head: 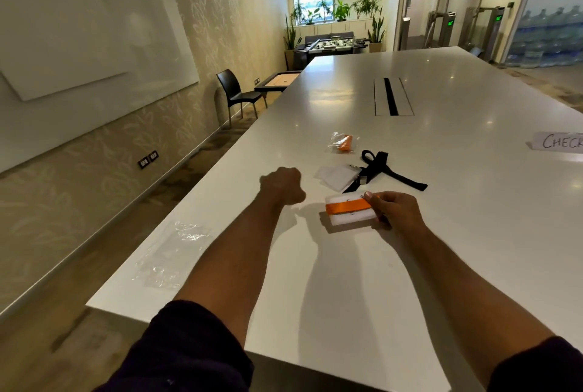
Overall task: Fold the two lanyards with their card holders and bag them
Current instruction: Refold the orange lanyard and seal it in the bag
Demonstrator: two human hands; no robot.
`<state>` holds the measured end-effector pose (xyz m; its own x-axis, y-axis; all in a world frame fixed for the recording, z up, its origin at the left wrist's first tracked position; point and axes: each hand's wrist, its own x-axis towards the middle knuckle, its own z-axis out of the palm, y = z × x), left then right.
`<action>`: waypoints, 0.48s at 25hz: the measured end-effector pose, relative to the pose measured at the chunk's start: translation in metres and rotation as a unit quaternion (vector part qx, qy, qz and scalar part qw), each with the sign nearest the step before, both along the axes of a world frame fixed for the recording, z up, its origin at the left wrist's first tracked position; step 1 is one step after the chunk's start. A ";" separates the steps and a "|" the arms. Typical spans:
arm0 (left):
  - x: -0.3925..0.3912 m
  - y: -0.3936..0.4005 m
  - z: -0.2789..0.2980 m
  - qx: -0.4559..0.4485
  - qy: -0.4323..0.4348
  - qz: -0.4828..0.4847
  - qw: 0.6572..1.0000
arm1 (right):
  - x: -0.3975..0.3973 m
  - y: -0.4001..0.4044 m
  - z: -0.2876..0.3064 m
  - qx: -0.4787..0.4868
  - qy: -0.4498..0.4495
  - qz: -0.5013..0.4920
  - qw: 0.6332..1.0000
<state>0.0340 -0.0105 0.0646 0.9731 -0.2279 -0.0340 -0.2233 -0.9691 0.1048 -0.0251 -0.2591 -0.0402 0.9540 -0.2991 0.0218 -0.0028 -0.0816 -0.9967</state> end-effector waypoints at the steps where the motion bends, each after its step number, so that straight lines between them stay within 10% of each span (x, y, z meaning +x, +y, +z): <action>1: -0.002 0.013 0.002 0.063 -0.020 0.033 0.997 | 0.001 0.000 -0.001 -0.001 -0.003 -0.007 1.000; 12: -0.018 0.087 -0.003 0.354 0.147 0.297 0.875 | 0.001 0.005 -0.005 -0.002 -0.018 -0.008 1.000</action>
<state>0.0161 0.0765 0.0615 0.8387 0.4935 -0.2301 0.2774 -0.7508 -0.5994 -0.0243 -0.2545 -0.0450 0.9478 -0.3135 0.0583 0.0327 -0.0862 -0.9957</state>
